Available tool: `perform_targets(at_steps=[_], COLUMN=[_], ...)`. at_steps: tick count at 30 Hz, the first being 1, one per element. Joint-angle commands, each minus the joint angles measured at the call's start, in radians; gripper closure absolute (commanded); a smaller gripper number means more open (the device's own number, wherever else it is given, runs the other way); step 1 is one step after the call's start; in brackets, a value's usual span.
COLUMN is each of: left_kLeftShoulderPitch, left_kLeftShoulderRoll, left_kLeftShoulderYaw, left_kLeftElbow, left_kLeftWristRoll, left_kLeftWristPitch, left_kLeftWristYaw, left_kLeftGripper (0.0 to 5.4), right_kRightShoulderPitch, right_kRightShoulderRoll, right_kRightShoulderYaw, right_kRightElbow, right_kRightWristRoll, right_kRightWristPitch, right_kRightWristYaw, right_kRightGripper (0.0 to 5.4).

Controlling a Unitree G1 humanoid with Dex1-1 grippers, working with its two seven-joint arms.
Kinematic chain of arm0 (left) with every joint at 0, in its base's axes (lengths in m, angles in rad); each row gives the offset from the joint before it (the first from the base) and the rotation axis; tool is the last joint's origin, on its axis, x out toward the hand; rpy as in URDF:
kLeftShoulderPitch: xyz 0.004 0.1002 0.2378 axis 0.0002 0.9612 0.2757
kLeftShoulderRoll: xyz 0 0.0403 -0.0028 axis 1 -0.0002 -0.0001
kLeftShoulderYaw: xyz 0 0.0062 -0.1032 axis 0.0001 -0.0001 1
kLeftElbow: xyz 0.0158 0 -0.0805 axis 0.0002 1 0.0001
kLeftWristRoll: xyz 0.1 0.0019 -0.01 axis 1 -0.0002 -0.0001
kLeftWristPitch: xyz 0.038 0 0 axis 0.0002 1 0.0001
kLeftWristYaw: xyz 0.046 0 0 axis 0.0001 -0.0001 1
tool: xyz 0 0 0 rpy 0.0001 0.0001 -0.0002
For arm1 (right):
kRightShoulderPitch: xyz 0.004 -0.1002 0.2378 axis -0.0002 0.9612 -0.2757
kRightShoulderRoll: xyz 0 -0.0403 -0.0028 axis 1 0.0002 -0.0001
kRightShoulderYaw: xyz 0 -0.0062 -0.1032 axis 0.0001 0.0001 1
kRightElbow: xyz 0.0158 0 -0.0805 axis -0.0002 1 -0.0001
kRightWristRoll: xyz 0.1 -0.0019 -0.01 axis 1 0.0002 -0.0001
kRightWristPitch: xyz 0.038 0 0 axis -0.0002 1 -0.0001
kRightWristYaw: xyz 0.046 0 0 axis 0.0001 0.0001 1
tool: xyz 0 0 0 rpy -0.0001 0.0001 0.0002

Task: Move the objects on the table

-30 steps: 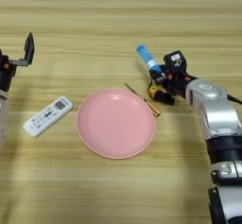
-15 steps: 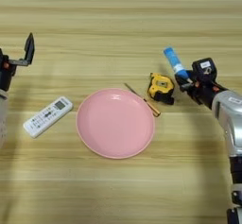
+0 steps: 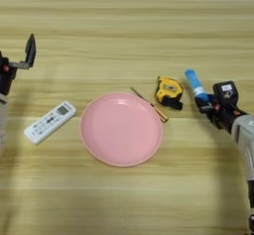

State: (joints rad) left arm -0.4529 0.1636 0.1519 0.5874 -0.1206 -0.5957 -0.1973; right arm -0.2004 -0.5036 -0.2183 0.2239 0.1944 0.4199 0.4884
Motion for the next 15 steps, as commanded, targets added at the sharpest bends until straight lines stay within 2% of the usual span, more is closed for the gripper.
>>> perform_targets(at_steps=[1,15], left_kLeftShoulderPitch=[-0.014,-0.015], left_kLeftShoulderRoll=[0.004,0.007], left_kLeftShoulderYaw=[-0.005,-0.003], left_kLeftElbow=[0.014,0.02], left_kLeftWristRoll=[0.012,0.009], left_kLeftWristPitch=[-0.006,-0.009], left_kLeftWristYaw=[0.001,-0.004], left_kLeftGripper=[0.0,0.0], right_kRightShoulderPitch=[0.023,0.029], right_kRightShoulderRoll=[0.018,0.042], right_kRightShoulderYaw=[0.005,0.012], right_kRightElbow=[0.013,0.031], right_kRightWristRoll=[0.006,0.007], right_kRightWristPitch=[-0.017,-0.023], right_kRightWristYaw=[-0.003,-0.009], right_kRightGripper=[3.97,3.97])
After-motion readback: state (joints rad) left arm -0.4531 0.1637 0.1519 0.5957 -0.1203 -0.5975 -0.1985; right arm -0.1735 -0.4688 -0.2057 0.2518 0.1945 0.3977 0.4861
